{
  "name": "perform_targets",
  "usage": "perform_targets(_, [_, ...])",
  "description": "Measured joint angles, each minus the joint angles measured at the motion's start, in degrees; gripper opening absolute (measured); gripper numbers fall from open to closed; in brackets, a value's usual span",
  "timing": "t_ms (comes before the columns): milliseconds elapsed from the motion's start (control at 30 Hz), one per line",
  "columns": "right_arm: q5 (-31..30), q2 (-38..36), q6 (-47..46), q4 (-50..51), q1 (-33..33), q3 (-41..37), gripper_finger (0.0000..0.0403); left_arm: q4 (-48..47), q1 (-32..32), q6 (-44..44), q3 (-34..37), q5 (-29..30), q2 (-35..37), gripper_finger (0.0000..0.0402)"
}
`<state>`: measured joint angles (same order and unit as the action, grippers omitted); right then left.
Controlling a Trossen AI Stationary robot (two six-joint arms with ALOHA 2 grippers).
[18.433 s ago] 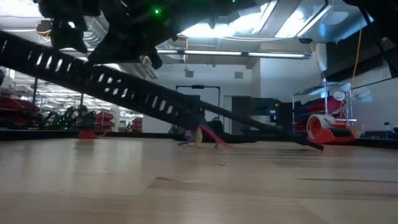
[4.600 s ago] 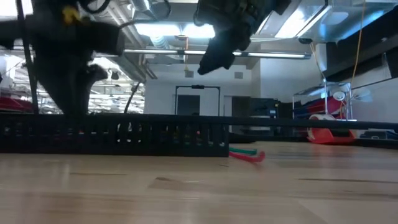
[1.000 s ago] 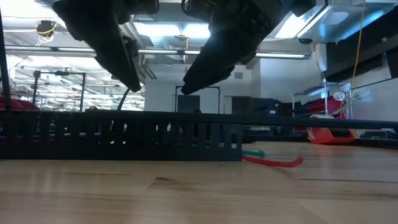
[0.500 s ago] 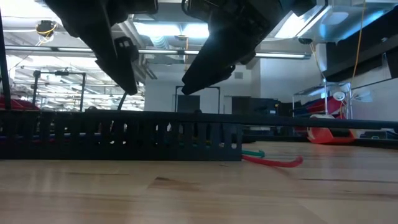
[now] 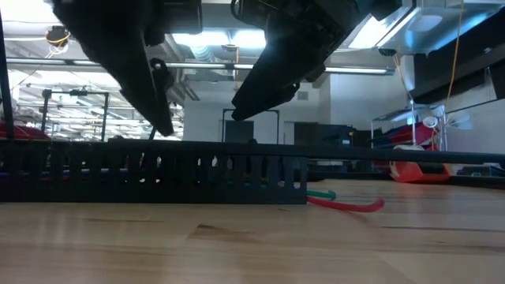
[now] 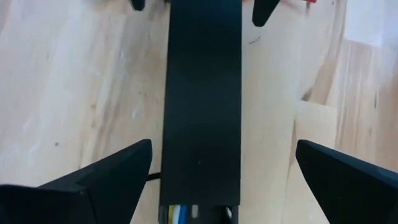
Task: Ziptie cables
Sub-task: Close the black cable duct lid
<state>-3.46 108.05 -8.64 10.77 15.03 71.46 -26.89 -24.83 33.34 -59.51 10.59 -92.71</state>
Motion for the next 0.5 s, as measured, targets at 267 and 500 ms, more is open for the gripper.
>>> perform_targets(267, [2.1, 0.3, 0.1, 0.2, 0.0, 0.0, 0.0278, 1.0, 0.2, -2.2, 0.0, 1.5, -4.8, 0.039])
perform_targets(500, [2.6, 0.3, 0.5, -0.4, 0.0, 0.0, 0.0278, 0.5, -0.3, -1.6, 0.0, 1.1, -5.3, 0.0362])
